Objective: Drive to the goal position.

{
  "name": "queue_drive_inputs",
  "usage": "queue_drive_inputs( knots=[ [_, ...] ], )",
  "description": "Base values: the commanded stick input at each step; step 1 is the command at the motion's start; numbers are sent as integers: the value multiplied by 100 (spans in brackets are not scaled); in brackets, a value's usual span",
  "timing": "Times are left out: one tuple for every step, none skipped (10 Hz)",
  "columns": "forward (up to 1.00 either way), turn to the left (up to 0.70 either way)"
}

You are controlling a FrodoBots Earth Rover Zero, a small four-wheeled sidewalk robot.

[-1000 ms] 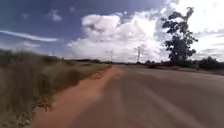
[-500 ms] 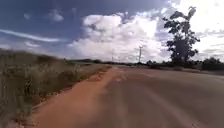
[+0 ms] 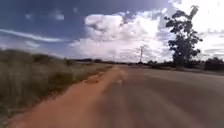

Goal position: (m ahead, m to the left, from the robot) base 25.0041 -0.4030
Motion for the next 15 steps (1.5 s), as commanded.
queue_drive_inputs(
  knots=[
    [100, -29],
    [100, 0],
    [100, 0],
    [100, 0],
    [100, 0],
    [100, 0],
    [100, 0],
    [100, 0],
    [100, 0],
    [100, 0],
    [100, 0],
    [100, -1],
    [100, -3],
    [100, -4],
    [100, -33]
  ],
)
